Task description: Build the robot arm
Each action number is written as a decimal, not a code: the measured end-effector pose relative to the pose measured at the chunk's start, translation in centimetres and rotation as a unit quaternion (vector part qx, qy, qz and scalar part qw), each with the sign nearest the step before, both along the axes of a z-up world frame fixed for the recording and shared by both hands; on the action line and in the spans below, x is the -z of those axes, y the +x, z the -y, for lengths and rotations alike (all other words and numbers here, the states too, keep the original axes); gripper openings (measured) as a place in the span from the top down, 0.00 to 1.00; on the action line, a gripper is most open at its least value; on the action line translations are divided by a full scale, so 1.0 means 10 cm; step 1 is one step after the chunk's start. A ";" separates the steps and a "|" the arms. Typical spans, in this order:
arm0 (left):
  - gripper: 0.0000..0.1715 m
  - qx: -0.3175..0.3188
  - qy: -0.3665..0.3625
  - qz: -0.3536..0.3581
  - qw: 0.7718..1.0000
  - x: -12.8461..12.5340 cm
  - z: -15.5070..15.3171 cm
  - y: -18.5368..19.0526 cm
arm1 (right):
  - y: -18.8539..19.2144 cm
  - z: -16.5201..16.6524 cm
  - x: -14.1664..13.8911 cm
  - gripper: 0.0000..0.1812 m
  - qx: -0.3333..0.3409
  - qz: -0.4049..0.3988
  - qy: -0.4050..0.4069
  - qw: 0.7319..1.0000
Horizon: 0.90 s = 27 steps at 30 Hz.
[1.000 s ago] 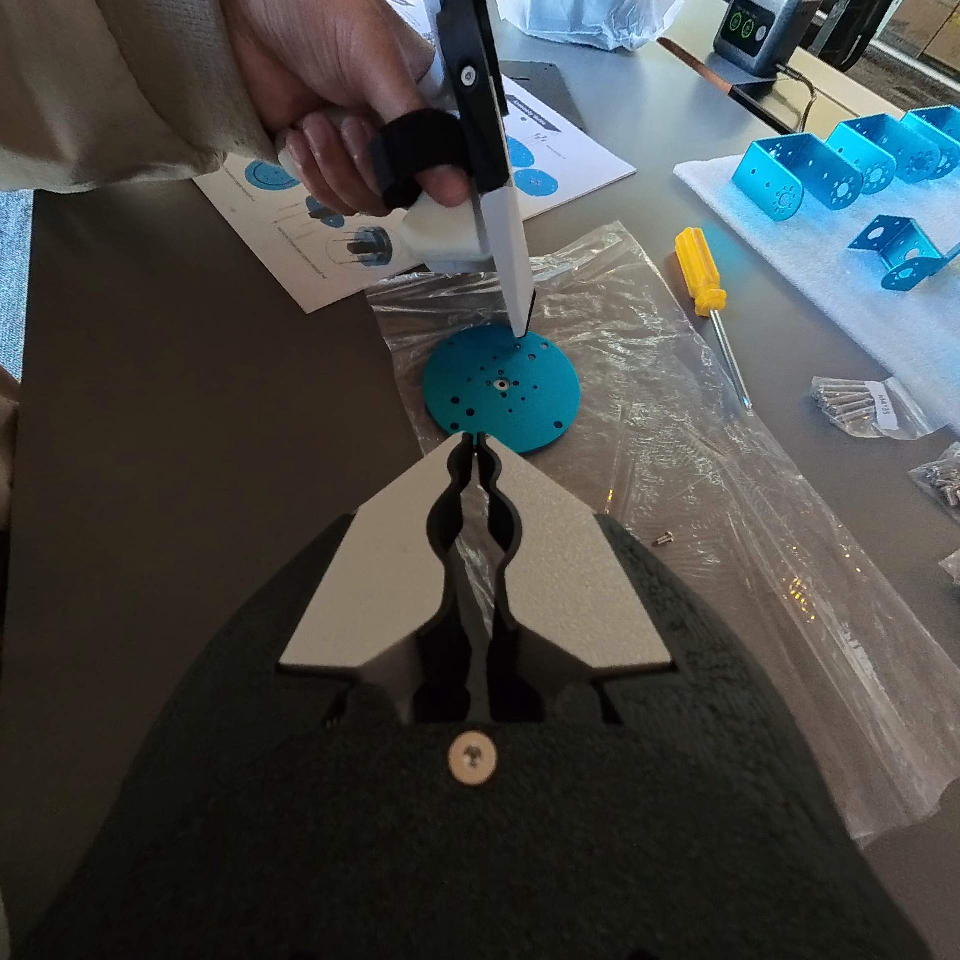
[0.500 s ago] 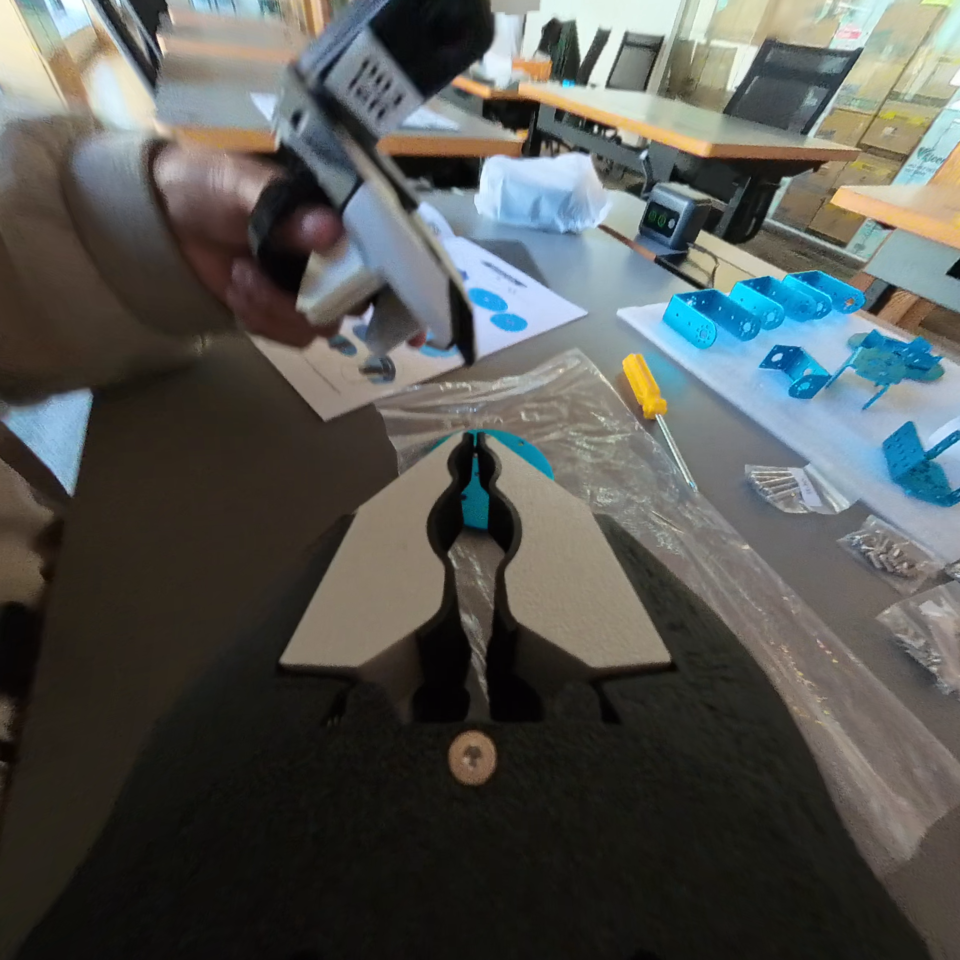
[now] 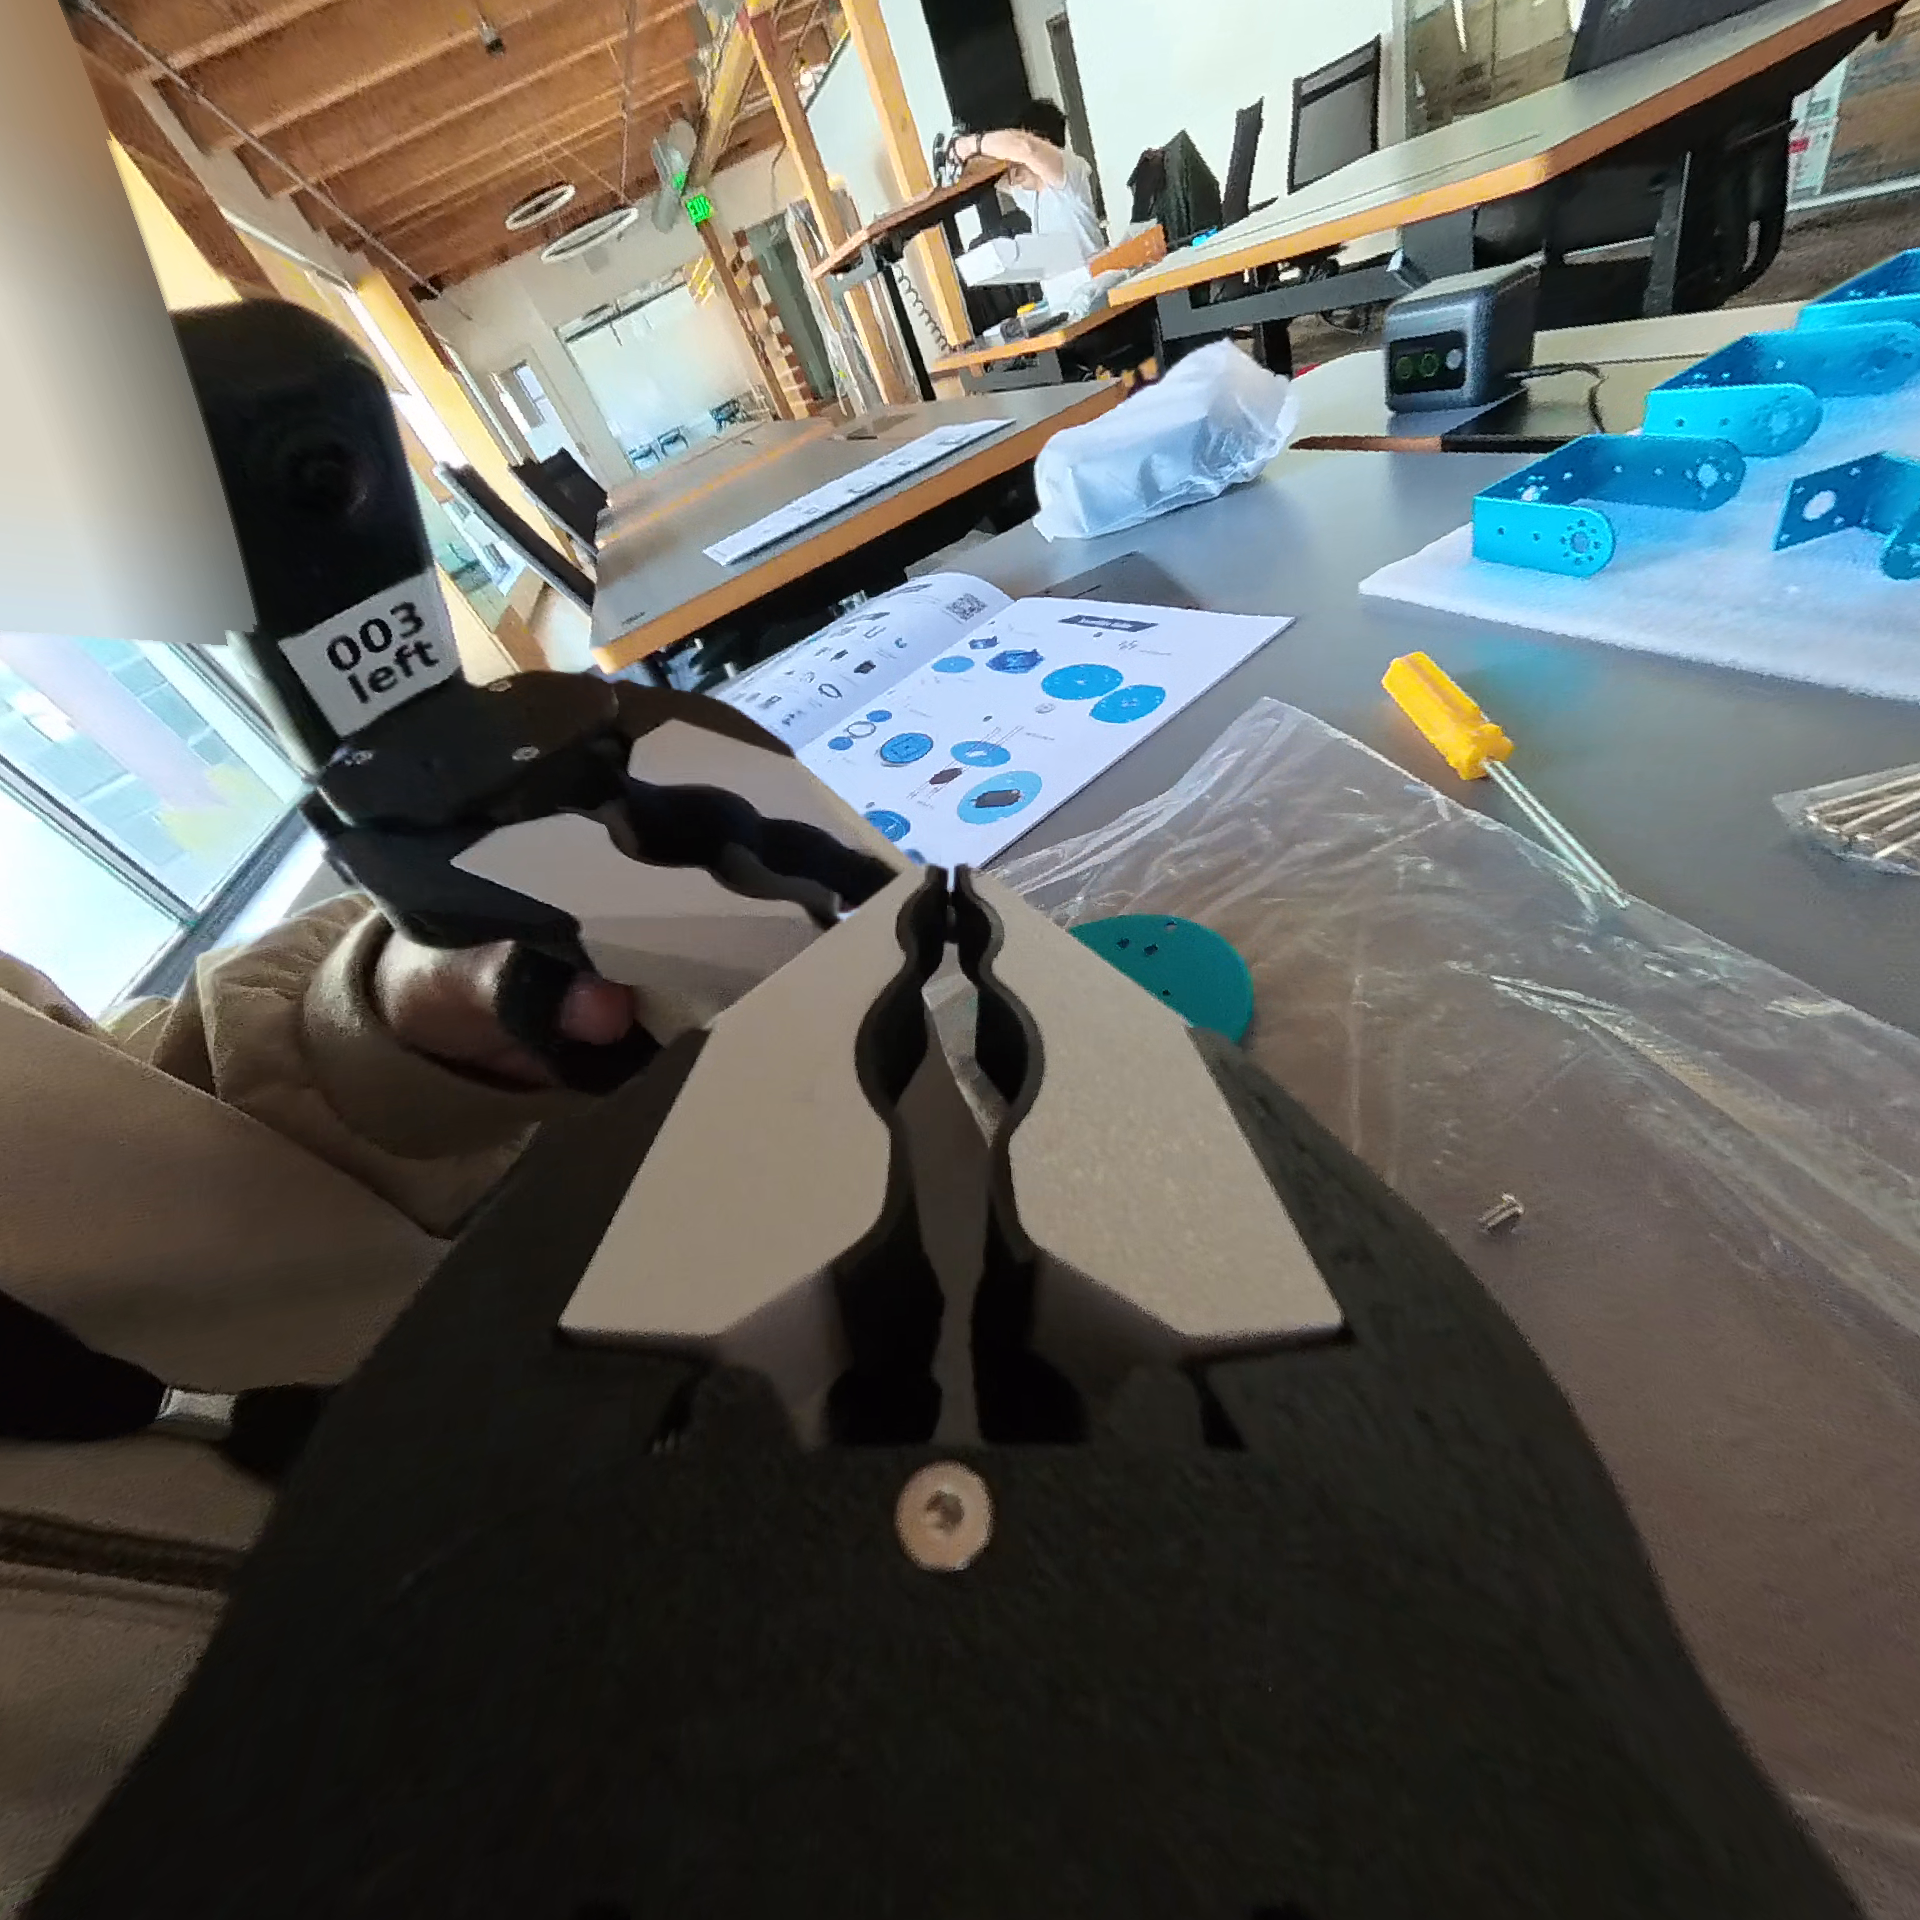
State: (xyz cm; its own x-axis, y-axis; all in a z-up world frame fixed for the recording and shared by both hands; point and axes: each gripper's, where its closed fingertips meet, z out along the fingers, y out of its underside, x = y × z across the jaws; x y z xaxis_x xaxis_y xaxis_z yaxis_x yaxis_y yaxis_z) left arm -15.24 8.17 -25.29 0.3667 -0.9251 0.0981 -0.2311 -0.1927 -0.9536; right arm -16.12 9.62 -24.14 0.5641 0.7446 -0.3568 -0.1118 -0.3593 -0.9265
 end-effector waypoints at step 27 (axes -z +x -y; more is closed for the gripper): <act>0.96 -0.135 0.283 -0.160 0.936 0.03 -0.17 -0.02 | -0.04 -0.07 0.13 1.00 0.053 -0.045 -0.102 0.992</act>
State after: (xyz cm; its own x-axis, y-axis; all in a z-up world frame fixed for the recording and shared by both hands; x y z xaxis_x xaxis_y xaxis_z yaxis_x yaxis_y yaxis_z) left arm -15.49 9.91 -25.64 0.5211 -0.6655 -0.5343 -0.5374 0.2305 -0.8112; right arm -16.57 10.33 -25.43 0.5942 0.5897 -0.5469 -0.2377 -0.5208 -0.8199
